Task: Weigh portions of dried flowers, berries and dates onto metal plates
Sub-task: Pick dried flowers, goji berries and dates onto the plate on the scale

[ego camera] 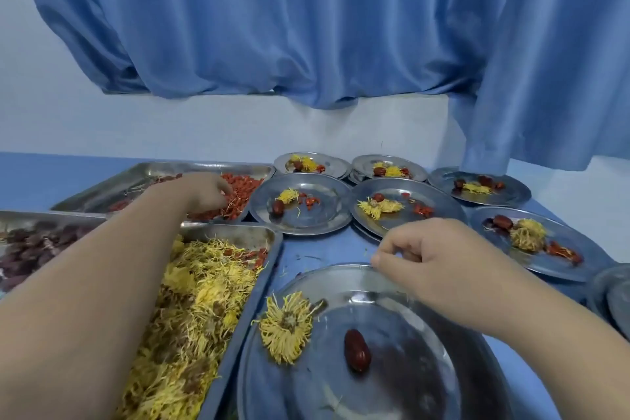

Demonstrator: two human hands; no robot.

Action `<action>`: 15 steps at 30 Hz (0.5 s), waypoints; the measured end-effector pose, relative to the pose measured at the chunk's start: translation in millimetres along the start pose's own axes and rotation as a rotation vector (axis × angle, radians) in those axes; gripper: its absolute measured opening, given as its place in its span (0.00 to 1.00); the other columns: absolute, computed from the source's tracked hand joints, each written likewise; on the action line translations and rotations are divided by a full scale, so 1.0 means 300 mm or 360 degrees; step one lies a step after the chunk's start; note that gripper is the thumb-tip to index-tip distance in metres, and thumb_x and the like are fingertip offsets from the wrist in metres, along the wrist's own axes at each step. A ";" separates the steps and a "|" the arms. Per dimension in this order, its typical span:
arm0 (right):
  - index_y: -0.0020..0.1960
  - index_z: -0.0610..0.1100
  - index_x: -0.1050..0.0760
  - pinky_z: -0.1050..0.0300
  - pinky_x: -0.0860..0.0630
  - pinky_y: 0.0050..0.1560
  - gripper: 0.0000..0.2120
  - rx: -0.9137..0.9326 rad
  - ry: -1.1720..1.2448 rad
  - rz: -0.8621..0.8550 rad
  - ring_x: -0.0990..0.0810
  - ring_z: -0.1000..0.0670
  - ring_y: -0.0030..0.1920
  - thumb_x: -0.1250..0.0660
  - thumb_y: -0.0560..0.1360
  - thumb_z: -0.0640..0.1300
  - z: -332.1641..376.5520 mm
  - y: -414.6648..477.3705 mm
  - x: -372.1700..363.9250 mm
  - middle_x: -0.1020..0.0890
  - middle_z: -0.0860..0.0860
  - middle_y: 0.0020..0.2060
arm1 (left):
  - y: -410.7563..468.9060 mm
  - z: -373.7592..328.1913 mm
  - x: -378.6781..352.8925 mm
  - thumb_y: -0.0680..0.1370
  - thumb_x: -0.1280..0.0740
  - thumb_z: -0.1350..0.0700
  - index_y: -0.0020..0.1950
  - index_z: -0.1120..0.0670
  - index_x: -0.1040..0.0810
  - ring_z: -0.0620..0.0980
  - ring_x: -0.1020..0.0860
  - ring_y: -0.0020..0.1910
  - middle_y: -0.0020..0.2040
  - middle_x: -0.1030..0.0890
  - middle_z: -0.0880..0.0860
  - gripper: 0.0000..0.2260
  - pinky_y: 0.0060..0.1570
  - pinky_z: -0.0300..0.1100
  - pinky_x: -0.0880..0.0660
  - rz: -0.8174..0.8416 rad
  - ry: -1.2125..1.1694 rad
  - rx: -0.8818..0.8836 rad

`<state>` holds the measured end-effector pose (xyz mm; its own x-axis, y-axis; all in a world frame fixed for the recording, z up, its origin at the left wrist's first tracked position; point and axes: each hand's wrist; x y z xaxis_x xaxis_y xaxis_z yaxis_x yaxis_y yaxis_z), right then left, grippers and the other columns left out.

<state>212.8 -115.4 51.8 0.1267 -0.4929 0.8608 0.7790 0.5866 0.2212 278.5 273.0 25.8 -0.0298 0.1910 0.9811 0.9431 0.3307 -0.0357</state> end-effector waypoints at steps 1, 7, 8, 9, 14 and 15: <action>0.35 0.51 0.24 0.67 0.37 0.27 0.13 -0.0002 -0.0005 -0.0017 0.30 0.58 0.24 0.37 0.75 0.55 -0.006 0.003 0.001 0.26 0.59 0.23 | 0.020 -0.006 -0.010 0.79 0.38 0.61 0.71 0.52 0.27 0.54 0.30 0.70 0.73 0.28 0.54 0.20 0.71 0.53 0.35 0.0041 0.0019 0.0017; 0.32 0.52 0.27 0.66 0.36 0.26 0.15 0.0028 -0.0011 -0.0033 0.30 0.57 0.24 0.38 0.75 0.55 -0.001 0.019 -0.005 0.27 0.59 0.22 | 0.078 -0.024 -0.071 0.76 0.43 0.67 0.57 0.42 0.19 0.51 0.25 0.58 0.61 0.21 0.49 0.23 0.59 0.48 0.31 0.0260 0.0066 0.0010; 0.32 0.52 0.27 0.65 0.36 0.26 0.15 0.0037 -0.0013 -0.0028 0.31 0.56 0.24 0.38 0.75 0.55 0.003 0.020 -0.010 0.27 0.59 0.23 | 0.084 -0.022 -0.081 0.77 0.43 0.67 0.52 0.42 0.18 0.50 0.25 0.56 0.58 0.20 0.48 0.22 0.58 0.47 0.31 0.0280 0.0086 0.0010; 0.33 0.52 0.26 0.64 0.36 0.26 0.14 0.0046 -0.0024 -0.0024 0.31 0.56 0.24 0.38 0.75 0.55 0.006 0.020 -0.016 0.27 0.59 0.23 | 0.087 -0.021 -0.086 0.77 0.42 0.66 0.47 0.41 0.18 0.50 0.24 0.54 0.55 0.19 0.47 0.21 0.57 0.47 0.31 0.0286 0.0110 0.0017; 0.37 0.49 0.24 0.63 0.38 0.26 0.13 0.0089 -0.0117 0.0002 0.30 0.58 0.25 0.39 0.76 0.54 0.019 0.018 -0.037 0.27 0.68 0.26 | 0.098 -0.008 -0.074 0.75 0.37 0.65 0.37 0.42 0.18 0.50 0.22 0.47 0.45 0.18 0.46 0.19 0.49 0.48 0.26 0.0196 0.0132 0.0053; 0.37 0.49 0.24 0.63 0.38 0.26 0.13 0.0102 -0.0126 -0.0012 0.30 0.56 0.24 0.39 0.76 0.54 0.019 0.018 -0.037 0.26 0.65 0.26 | 0.098 -0.004 -0.070 0.75 0.37 0.65 0.37 0.42 0.18 0.50 0.23 0.47 0.45 0.18 0.46 0.19 0.49 0.49 0.26 0.0179 0.0131 0.0054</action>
<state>212.1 -103.1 46.1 0.0701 -0.4468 0.8919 0.7386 0.6242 0.2546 307.4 277.7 4.4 0.1040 0.1526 0.9828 0.9271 0.3430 -0.1514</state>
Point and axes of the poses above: each hand's wrist, its own y-axis towards the middle knuckle, its own x-axis out of the back of the hand, z = x × y
